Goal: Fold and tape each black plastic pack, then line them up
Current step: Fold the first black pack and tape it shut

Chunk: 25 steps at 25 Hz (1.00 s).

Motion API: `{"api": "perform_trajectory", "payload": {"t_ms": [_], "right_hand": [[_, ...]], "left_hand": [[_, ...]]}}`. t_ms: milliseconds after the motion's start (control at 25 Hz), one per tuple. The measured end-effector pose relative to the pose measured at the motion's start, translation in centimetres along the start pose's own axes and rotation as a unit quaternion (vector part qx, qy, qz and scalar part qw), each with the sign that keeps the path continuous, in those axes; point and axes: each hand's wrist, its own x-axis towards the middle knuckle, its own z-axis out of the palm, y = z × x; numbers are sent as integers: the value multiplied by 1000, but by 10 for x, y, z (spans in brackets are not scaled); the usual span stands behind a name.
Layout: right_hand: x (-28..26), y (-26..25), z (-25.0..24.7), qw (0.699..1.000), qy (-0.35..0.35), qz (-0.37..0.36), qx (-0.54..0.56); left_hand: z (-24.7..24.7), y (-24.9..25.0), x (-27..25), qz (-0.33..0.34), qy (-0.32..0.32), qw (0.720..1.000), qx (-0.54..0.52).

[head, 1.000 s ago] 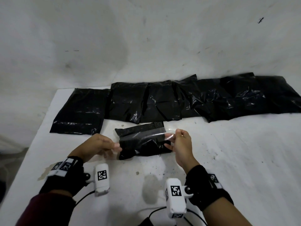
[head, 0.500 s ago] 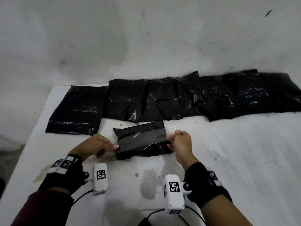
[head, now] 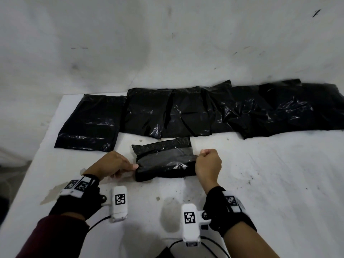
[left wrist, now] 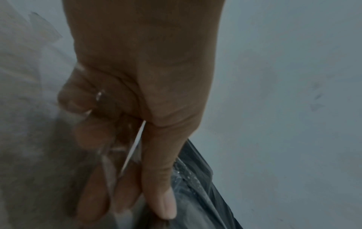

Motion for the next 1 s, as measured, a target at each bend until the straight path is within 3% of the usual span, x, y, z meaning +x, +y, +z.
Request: {"api": "perform_trajectory", "payload": {"t_ms": [120, 280, 440, 520, 600, 640, 680, 720, 800, 880, 1000], "right_hand": [[-4, 12, 8, 991, 48, -62, -109], [-3, 18, 11, 975, 52, -53, -208], [0, 15, 9, 973, 13, -26, -228], [8, 10, 2, 981, -21, 9, -194], [8, 1, -3, 987, -7, 16, -157], [4, -2, -3, 987, 36, -43, -150], [-3, -8, 1, 976, 78, -153, -133], [-12, -13, 8, 949, 85, -283, -110], [-29, -13, 31, 860, -5, -488, -150], [-35, -3, 49, 789, -77, -552, -258], [-32, 6, 55, 775, -95, -534, -323]], "left_hand": [[0, 1, -2, 5, 6, 1000, 2], [-3, 1, -5, -6, 17, 1000, 7], [-5, 1, -9, -21, 5, 999, -26], [-4, 1, -12, -20, -6, 999, -49], [-4, 1, -15, -18, -10, 997, -69], [-3, 0, -15, -17, -8, 997, -76], [-2, 0, -16, -15, -2, 997, -82], [-1, -1, -14, -13, 6, 996, -85], [-1, -1, -13, -16, 15, 996, -84], [-2, -2, -12, -19, 22, 996, -83], [-7, -6, -11, -28, 39, 994, -95]]}}
